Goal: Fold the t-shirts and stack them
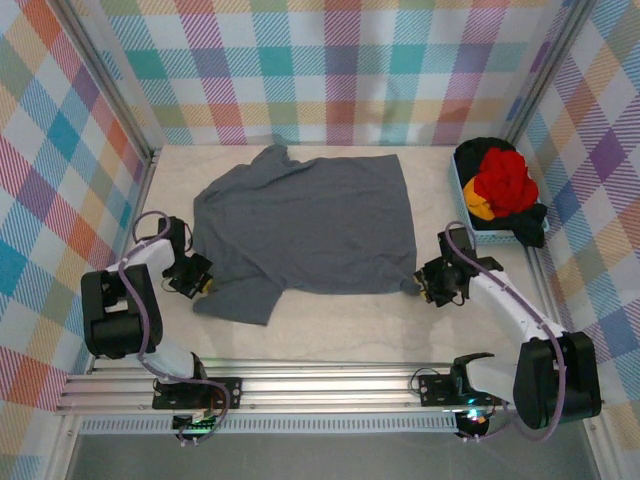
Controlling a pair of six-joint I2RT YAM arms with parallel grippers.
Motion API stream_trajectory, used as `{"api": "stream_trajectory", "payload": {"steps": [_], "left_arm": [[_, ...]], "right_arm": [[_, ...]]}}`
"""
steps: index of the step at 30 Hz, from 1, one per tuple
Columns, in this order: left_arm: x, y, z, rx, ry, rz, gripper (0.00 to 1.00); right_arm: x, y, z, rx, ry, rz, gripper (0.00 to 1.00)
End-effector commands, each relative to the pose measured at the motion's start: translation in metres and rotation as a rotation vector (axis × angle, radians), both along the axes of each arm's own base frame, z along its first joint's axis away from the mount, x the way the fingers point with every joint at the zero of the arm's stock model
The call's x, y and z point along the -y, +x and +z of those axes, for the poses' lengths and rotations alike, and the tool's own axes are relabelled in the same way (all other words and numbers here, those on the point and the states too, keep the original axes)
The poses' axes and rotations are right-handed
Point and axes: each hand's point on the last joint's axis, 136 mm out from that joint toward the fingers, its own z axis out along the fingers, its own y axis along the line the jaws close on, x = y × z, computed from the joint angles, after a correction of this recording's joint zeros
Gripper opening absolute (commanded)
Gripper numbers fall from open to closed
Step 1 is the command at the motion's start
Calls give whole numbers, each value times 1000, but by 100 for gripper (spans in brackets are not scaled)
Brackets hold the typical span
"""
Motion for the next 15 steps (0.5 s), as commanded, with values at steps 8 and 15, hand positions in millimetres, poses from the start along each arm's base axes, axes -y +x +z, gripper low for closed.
{"api": "stream_trajectory", "payload": {"steps": [8, 15], "left_arm": [[-1, 9, 38, 127, 25, 28, 0], [-1, 10, 42, 135, 22, 25, 0]], "right_arm": [[-13, -1, -21, -61, 106, -81, 35], [-14, 8, -22, -61, 112, -104, 36]]}}
